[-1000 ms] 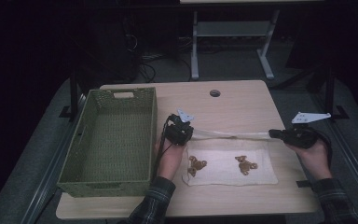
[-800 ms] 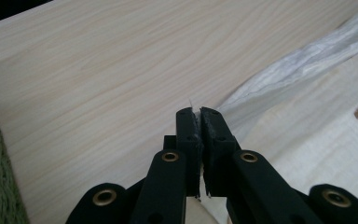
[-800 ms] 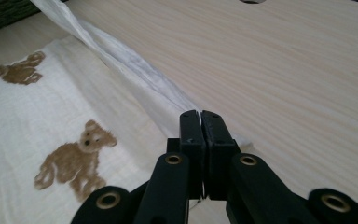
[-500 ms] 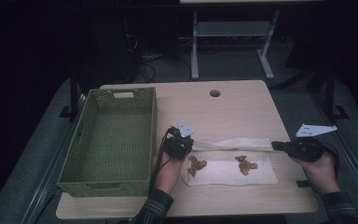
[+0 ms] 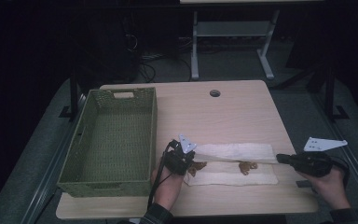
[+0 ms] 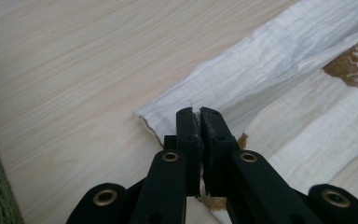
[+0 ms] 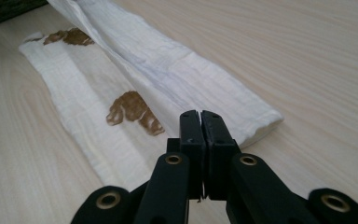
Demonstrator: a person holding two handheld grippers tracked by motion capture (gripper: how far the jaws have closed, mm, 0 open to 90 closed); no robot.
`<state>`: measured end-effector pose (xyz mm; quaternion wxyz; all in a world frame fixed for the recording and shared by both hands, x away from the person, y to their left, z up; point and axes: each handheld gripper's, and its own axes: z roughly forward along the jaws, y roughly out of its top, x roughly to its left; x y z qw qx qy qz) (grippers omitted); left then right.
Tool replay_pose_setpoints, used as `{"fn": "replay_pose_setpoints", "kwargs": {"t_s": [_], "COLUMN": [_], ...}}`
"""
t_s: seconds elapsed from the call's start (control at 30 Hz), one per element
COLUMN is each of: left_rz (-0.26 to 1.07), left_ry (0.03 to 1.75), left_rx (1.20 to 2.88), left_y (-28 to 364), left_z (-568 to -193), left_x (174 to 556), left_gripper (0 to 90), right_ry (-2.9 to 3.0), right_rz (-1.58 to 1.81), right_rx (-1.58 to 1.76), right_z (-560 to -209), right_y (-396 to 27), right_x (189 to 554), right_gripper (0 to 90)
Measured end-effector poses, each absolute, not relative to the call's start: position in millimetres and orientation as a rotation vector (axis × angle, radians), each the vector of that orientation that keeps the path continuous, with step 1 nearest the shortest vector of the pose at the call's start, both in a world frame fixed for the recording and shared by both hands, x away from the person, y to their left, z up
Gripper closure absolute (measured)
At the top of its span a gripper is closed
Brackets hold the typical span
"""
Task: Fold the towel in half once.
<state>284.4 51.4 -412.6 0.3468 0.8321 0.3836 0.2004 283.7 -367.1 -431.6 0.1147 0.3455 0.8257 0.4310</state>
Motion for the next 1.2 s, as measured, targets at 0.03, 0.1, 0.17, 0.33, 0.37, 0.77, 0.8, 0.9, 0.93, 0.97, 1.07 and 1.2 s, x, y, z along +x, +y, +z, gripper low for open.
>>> {"fn": "replay_pose_setpoints", "kwargs": {"t_s": [0.03, 0.1, 0.17, 0.33, 0.37, 0.77, 0.8, 0.9, 0.93, 0.97, 1.07, 1.2], "left_rz": [0.516, 0.507, 0.497, 0.455, 0.450, 0.422, 0.410, 0.356, 0.345, 0.341, 0.332, 0.307], "left_ry": [0.996, 0.990, 0.982, 0.973, 0.972, 0.945, 0.943, 0.941, 0.941, 0.943, 0.943, 0.931], "left_rx": [2.161, 2.172, 2.181, 2.220, 2.231, 2.288, 2.297, 2.341, 2.355, 2.353, 2.344, 2.288], "left_y": [51, 51, 51, 51, 51, 56, 56, 55, 54, 53, 55, 57], "left_z": [-414, -415, -417, -425, -427, -434, -436, -445, -447, -449, -449, -444], "left_x": [283, 279, 276, 271, 270, 257, 256, 256, 256, 256, 257, 260], "left_gripper": [86.6, 86.6, 86.6, 86.6, 86.6, 86.6, 86.6, 86.4, 86.1, 85.8, 80.5, 62.0], "right_ry": [2.427, 2.440, 2.452, 2.474, 2.479, 2.513, 2.525, 2.570, 2.583, 2.595, 2.611, 2.571], "right_rz": [1.256, 1.247, 1.238, 1.227, 1.226, 1.237, 1.235, 1.195, 1.173, 1.162, 1.153, 1.215], "right_rx": [1.008, 1.003, 1.001, 1.020, 1.018, 0.997, 1.000, 1.022, 1.017, 1.023, 1.023, 1.024], "right_z": [-432, -434, -436, -441, -442, -446, -448, -456, -459, -461, -462, -455], "right_y": [-366, -365, -365, -367, -367, -364, -364, -361, -360, -359, -358, -361], "right_x": [282, 279, 277, 271, 270, 252, 251, 250, 251, 252, 254, 254], "right_gripper": [88.2, 88.2, 88.2, 88.2, 88.1, 88.2, 88.2, 88.1, 88.1, 88.0, 83.7, 71.2]}}
